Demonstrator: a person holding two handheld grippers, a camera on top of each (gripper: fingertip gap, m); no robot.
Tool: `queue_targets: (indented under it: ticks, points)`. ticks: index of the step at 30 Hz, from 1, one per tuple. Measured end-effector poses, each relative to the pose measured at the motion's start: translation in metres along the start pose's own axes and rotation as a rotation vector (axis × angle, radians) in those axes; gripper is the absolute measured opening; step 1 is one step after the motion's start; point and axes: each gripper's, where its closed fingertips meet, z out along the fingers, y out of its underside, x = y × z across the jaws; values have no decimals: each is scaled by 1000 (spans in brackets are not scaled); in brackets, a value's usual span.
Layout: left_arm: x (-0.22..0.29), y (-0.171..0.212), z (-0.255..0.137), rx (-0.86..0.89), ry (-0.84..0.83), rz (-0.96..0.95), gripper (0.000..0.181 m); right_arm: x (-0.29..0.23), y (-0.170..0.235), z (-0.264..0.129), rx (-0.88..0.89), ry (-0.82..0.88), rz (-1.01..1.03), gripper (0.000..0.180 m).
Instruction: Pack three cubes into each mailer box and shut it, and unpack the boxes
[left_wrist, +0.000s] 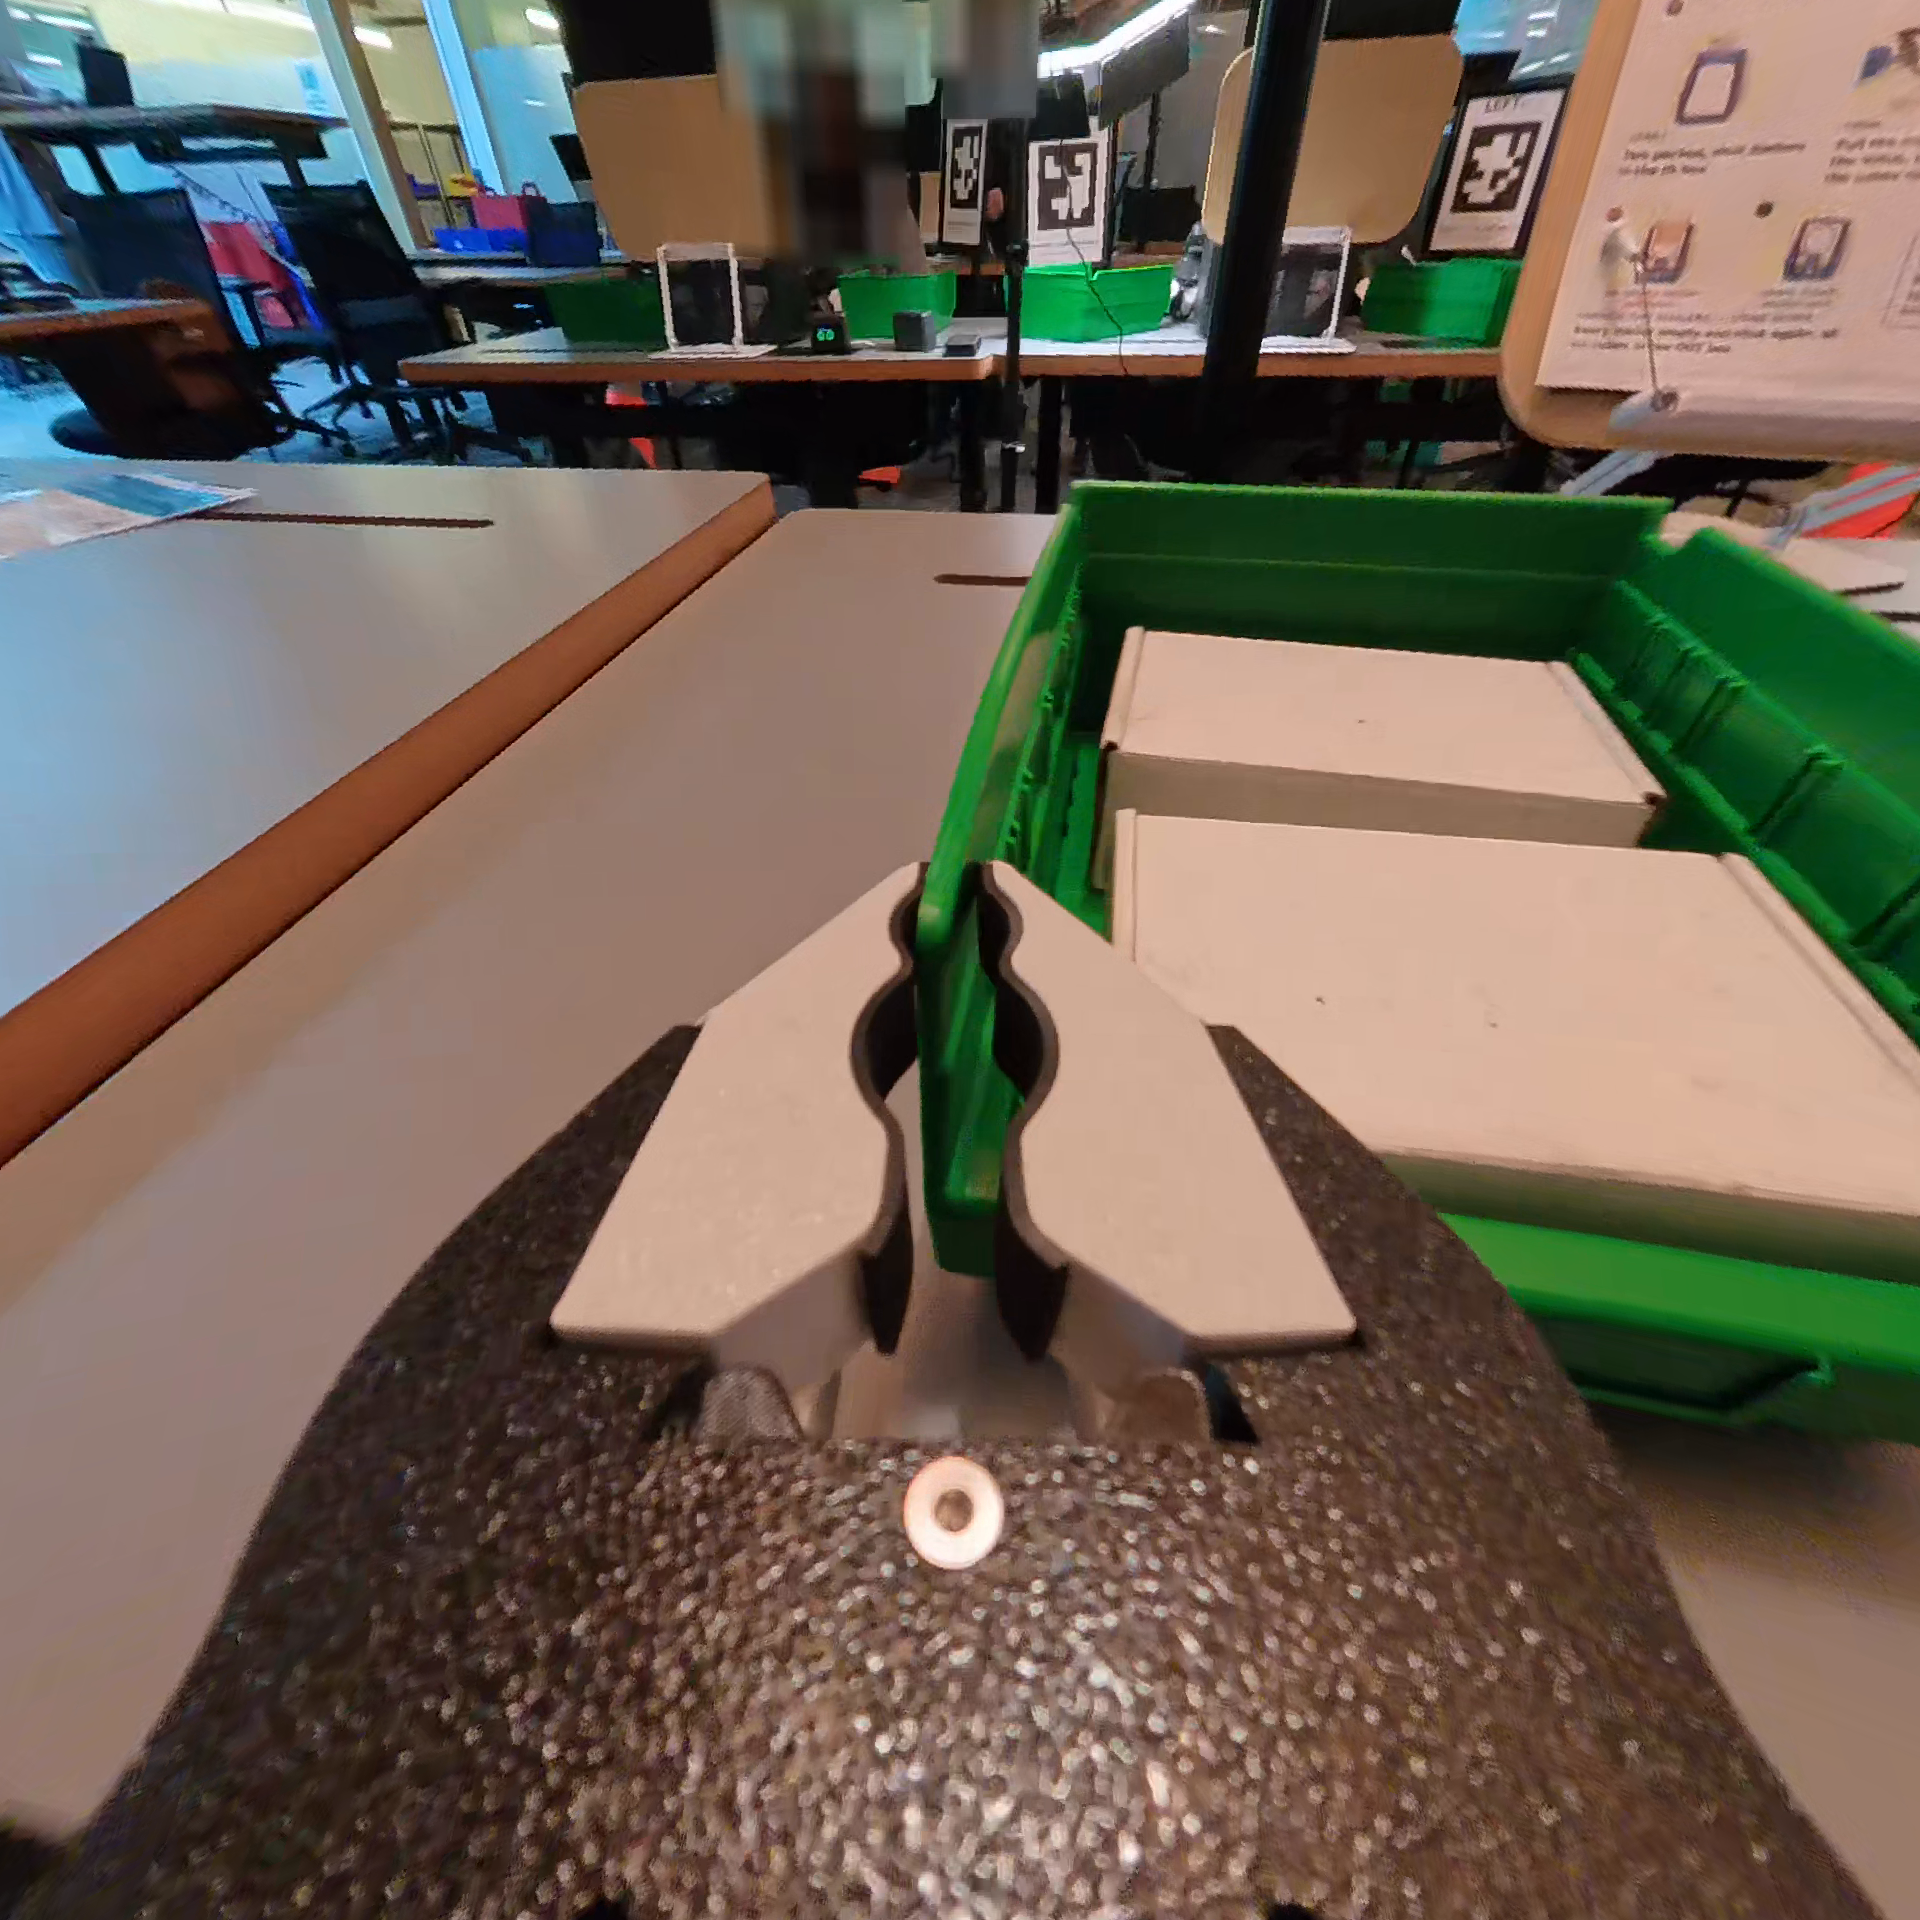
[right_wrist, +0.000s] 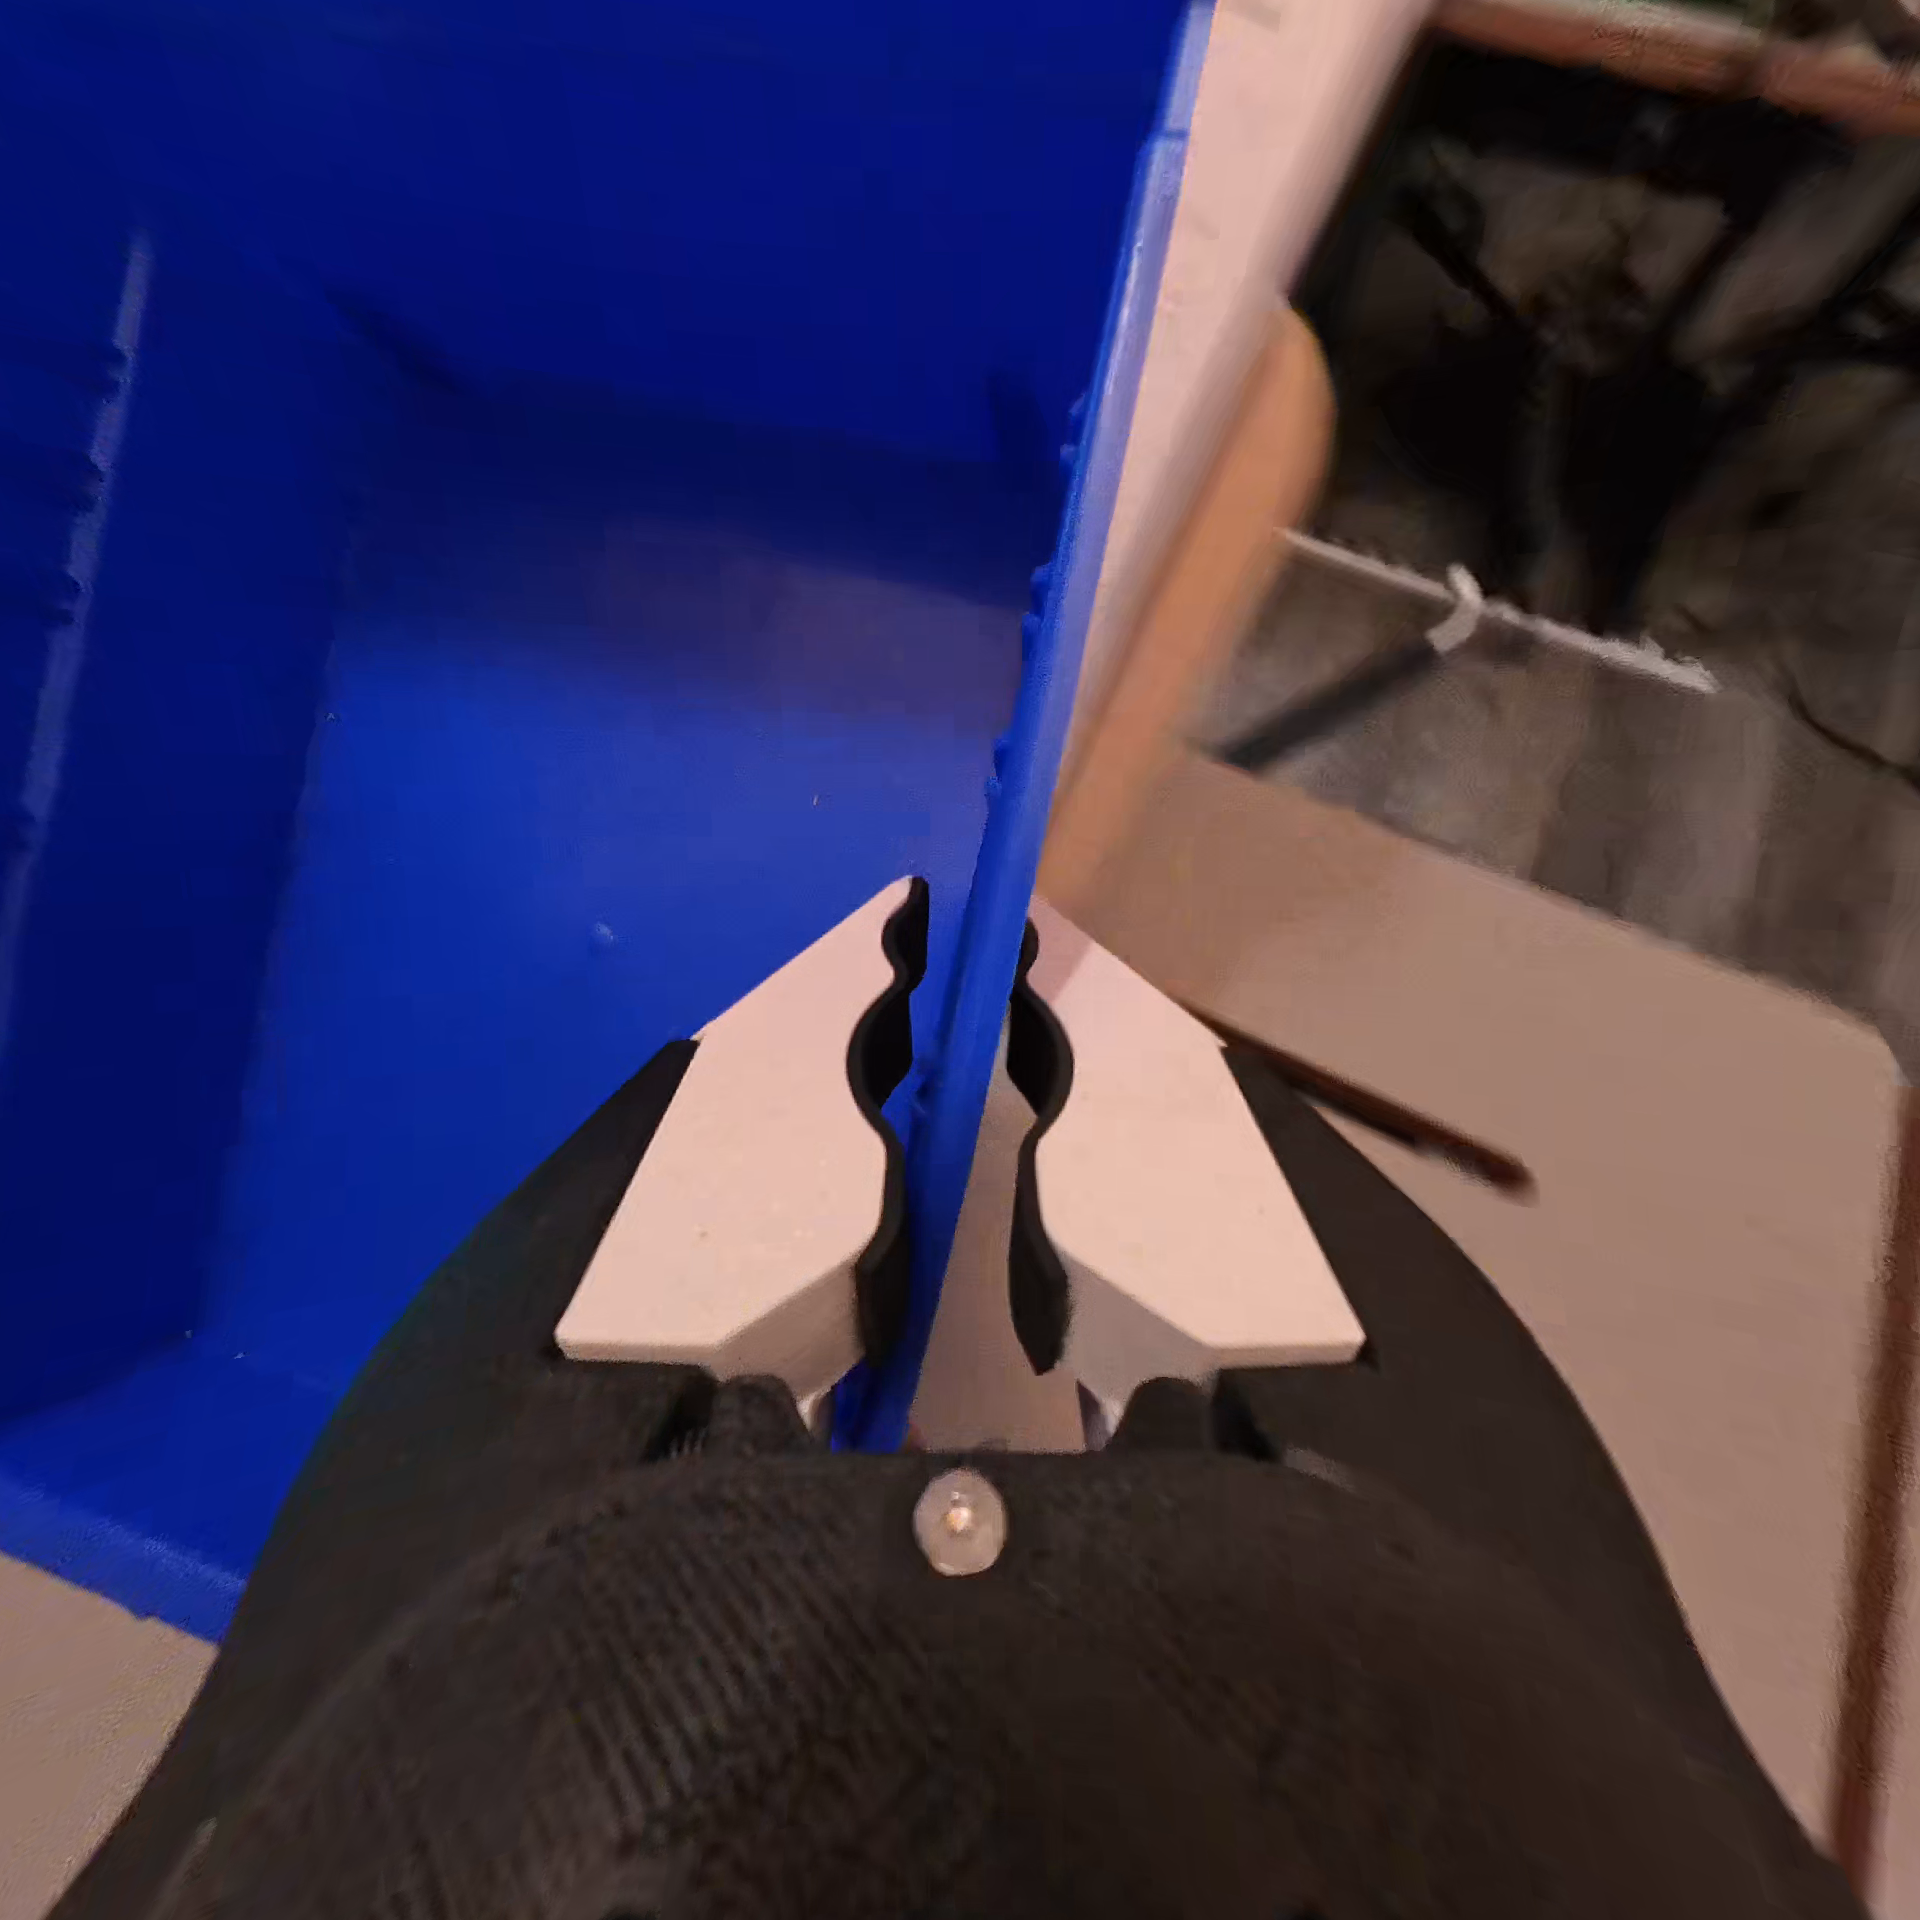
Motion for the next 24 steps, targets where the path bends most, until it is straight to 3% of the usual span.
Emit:
queue_targets:
  ticks: [5,8,10,16,24]
  points:
    - [-4,-8,58,-31,39,-50,2,151,171,-28,-223,185,277,12]
    - [4,-13,97,-34,49,-17,1,199,247,-31,-317,240,424,13]
    - [8,-17,122,-47,50,-17,2,213,278,-26,-361,250,460,13]
    - [-1,-24,174,-64,-4,78,4,214,289,3,-361,157,392,10]
    - [-17,-26,187,-76,0,63,5,229,278,12,-340,139,223,12]
